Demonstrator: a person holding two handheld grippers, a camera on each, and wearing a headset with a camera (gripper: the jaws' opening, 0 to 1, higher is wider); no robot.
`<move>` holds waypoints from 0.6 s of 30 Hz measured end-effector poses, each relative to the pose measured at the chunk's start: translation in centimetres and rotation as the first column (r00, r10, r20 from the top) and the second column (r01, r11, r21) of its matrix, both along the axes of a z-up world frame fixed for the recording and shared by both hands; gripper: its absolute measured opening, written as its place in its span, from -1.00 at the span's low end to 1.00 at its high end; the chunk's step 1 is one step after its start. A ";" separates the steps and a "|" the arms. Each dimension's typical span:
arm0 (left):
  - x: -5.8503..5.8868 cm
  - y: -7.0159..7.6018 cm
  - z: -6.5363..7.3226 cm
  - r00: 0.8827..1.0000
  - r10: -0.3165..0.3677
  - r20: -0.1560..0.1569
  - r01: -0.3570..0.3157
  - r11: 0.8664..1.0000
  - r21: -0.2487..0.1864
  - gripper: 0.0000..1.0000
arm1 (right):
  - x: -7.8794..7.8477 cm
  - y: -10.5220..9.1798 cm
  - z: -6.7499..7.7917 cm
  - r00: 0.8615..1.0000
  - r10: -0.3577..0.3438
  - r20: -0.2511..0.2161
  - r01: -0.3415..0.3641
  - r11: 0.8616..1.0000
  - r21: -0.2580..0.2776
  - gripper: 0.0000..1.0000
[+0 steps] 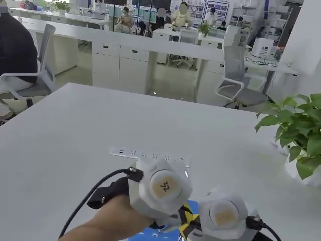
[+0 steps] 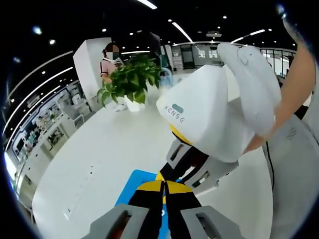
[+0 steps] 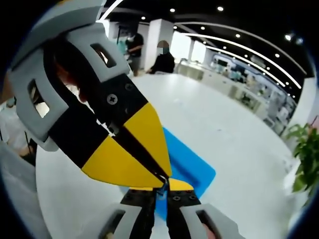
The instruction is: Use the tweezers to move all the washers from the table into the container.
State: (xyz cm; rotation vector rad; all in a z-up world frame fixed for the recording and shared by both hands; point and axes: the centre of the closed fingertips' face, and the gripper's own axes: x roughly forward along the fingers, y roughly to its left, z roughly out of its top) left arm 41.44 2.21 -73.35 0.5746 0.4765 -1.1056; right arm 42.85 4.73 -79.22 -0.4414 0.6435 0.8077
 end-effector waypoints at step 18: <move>-2.3 -0.4 0.1 0.998 -0.037 0.049 0.032 0.995 0.099 -1.00 | -0.9 -0.4 0.0 1.000 -0.003 -0.001 0.003 1.000 -0.002 -0.88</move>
